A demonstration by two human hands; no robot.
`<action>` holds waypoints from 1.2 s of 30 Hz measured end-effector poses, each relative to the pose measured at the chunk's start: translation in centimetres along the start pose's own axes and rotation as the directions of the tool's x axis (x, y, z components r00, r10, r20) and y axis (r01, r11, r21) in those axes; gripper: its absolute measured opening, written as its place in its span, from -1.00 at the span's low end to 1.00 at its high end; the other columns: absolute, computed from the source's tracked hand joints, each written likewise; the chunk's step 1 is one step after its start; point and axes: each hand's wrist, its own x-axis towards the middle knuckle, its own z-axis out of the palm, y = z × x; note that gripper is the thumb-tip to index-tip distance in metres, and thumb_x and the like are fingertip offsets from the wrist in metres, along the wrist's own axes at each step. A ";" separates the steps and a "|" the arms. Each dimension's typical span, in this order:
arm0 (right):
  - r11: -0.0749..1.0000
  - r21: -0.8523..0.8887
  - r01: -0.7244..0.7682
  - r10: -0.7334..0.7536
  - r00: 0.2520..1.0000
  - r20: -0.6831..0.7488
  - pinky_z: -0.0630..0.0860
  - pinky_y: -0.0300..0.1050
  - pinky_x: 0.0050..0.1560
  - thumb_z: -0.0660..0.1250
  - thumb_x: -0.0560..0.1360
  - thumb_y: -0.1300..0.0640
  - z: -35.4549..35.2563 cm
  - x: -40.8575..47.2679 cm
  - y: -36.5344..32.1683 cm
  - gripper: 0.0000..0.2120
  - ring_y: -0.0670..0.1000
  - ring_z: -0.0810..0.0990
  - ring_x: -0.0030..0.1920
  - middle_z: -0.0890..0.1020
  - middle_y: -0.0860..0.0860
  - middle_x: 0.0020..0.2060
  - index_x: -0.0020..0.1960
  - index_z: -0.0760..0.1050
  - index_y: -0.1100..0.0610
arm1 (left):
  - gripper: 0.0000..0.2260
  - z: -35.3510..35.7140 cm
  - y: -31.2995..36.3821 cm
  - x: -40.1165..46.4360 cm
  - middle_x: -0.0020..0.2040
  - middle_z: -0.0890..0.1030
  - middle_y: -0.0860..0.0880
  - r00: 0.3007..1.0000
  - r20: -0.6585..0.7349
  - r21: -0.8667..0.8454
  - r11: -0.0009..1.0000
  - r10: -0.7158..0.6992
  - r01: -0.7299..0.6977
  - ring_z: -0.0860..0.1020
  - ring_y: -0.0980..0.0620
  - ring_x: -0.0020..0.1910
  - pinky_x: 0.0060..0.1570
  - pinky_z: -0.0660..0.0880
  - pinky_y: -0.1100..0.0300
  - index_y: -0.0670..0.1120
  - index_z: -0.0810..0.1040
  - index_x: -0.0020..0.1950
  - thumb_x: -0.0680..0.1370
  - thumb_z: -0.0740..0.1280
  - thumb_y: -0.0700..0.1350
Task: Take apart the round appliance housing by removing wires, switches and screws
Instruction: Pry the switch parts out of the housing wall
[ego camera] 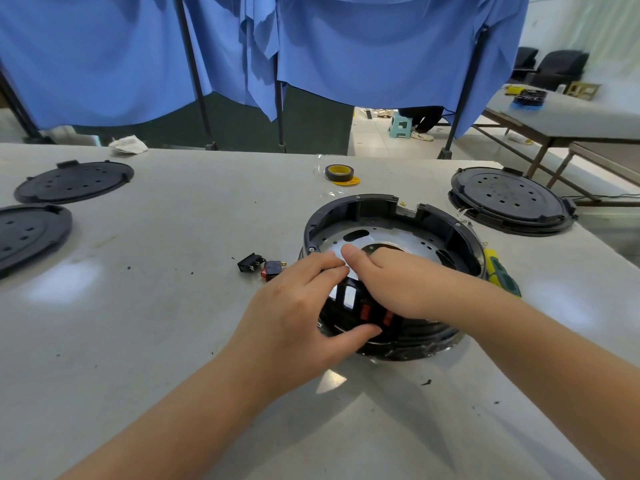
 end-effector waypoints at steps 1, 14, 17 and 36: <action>1.000 -0.005 0.000 0.000 1.000 0.018 0.33 -0.10 -0.30 -0.19 0.58 -0.28 0.0 0.1 0.1 -0.35 0.00 0.43 -0.41 0.41 0.02 -0.47 -0.35 0.38 0.14 | -0.49 0.0 0.1 0.0 0.15 0.61 0.02 1.000 0.006 -0.005 1.000 -0.001 0.001 0.59 0.06 0.09 0.05 0.51 0.17 -0.16 0.61 0.16 0.35 0.47 0.14; 1.000 0.025 -0.017 0.013 0.990 0.142 0.30 -0.15 -0.31 -0.22 0.56 -0.31 -0.3 0.2 0.1 -0.33 -0.03 0.39 -0.42 0.41 0.01 -0.45 -0.35 0.36 0.14 | -0.49 -0.1 0.0 0.1 0.15 0.60 0.03 1.000 0.024 0.003 1.000 0.012 -0.012 0.57 0.07 0.12 0.08 0.49 0.21 -0.14 0.59 0.17 0.37 0.45 0.16; 0.999 0.033 -0.022 0.017 0.989 0.148 0.32 -0.16 -0.29 -0.22 0.56 -0.31 -0.3 0.4 0.2 -0.31 -0.02 0.43 -0.38 0.45 0.02 -0.41 -0.30 0.42 0.15 | -0.49 0.0 0.0 0.1 0.14 0.60 0.02 1.000 0.012 0.013 1.000 0.016 -0.016 0.58 0.06 0.11 0.08 0.49 0.20 -0.15 0.60 0.16 0.36 0.47 0.15; 0.999 0.012 0.041 -0.038 0.987 -0.156 0.39 -0.06 -0.27 -0.15 0.54 -0.33 0.4 -0.2 0.6 -0.29 0.03 0.43 -0.41 0.48 0.10 -0.42 -0.33 0.41 0.23 | -0.71 1.1 0.6 -0.3 -0.37 0.45 0.01 0.989 -0.129 0.114 0.991 0.078 -0.064 0.38 -0.01 -0.36 -0.31 0.33 0.08 -0.11 0.46 -0.35 0.41 0.39 0.07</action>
